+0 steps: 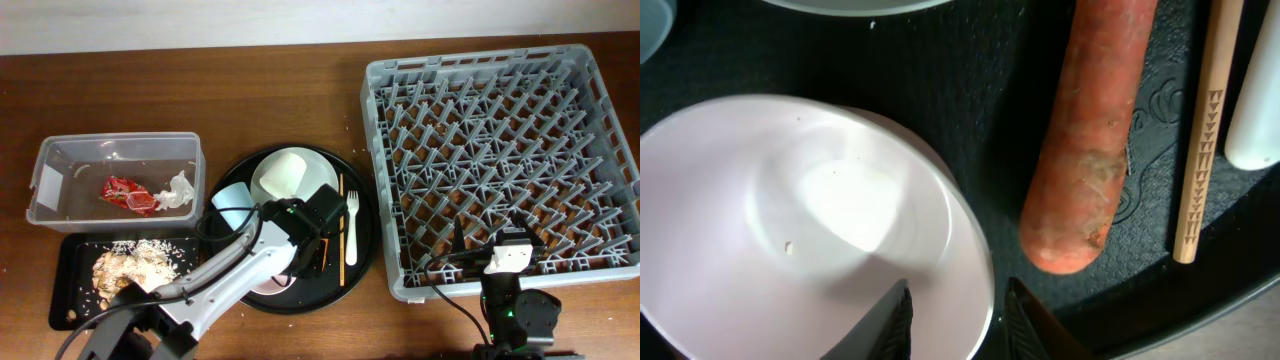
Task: Sort waste into correct bins and load items into the dishwasher rack
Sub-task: 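Carry the pink bowl to the round black tray and set it down, then move the left gripper over the white paper cup on the plate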
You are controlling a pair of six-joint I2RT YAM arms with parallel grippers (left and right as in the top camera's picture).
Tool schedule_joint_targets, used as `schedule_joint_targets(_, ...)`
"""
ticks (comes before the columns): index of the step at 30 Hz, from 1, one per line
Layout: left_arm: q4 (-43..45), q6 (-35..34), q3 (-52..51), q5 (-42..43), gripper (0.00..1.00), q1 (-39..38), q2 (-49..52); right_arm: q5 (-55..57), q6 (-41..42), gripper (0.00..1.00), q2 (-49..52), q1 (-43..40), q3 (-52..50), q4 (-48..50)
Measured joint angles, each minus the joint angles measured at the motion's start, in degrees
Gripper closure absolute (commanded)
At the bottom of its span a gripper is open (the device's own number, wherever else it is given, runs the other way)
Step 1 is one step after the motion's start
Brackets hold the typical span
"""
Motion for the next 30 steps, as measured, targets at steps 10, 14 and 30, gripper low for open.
schedule_joint_targets(10,-12.9,0.8,26.1,-6.0,0.56,4.7,0.3,0.0,0.0,0.01,0.0,0.0,0.0,0.0)
schedule_joint_targets(14,-10.1,-2.3,27.9,-1.2,0.55,15.2,0.5,0.0,0.0,0.01,0.0,0.0,0.0,0.0)
schedule_joint_targets(30,-3.0,4.2,27.8,9.7,0.28,28.4,3.8,0.0,0.0,0.01,0.0,0.0,0.0,0.0)
